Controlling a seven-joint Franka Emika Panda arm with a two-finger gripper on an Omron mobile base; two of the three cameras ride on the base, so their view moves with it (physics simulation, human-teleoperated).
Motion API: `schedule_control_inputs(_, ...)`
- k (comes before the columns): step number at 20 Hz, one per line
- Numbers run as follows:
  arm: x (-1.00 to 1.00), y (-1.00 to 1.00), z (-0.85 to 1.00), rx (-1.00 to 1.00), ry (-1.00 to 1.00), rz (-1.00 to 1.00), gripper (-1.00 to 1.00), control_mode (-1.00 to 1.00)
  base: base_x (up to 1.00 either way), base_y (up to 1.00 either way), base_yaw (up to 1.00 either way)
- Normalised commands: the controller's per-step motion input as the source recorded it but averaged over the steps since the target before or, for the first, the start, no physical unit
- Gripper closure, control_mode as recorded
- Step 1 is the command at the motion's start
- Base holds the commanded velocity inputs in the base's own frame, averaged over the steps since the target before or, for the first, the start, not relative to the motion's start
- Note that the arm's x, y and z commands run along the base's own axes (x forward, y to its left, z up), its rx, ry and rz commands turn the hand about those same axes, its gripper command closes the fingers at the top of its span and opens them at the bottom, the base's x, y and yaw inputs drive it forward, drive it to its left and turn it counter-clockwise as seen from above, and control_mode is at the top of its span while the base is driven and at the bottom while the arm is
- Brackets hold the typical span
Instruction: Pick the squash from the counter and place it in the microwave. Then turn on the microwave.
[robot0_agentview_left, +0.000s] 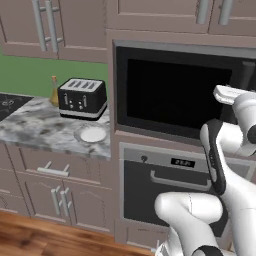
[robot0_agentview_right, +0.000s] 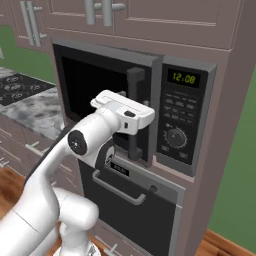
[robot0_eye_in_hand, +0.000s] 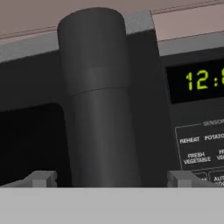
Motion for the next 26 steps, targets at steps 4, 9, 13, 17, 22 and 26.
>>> schedule_control_inputs(4, 0.43, 0.0, -0.16, 0.0, -0.01, -0.02, -1.0, -1.0, 0.0, 0.0, 0.0)
schedule_control_inputs(9, 0.26, -0.05, -0.15, 0.0, 0.0, 0.0, -1.0, -1.0, 0.0, 0.0, 0.0)
schedule_control_inputs(13, 0.2, -0.1, -0.1, 0.0, -0.01, 0.0, -1.0, -1.0, 0.0, 0.0, 0.0)
schedule_control_inputs(17, 0.22, -0.17, -0.08, 0.0, -0.02, 0.0, -1.0, -1.0, 0.0, 0.0, 0.0)
schedule_control_inputs(22, 0.21, -0.18, -0.11, 0.0, -0.01, 0.0, -1.0, -1.0, 0.0, 0.0, 0.0)
schedule_control_inputs(26, 0.21, -0.15, -0.13, 0.0, -0.01, 0.0, -1.0, -1.0, 0.0, 0.0, 0.0)
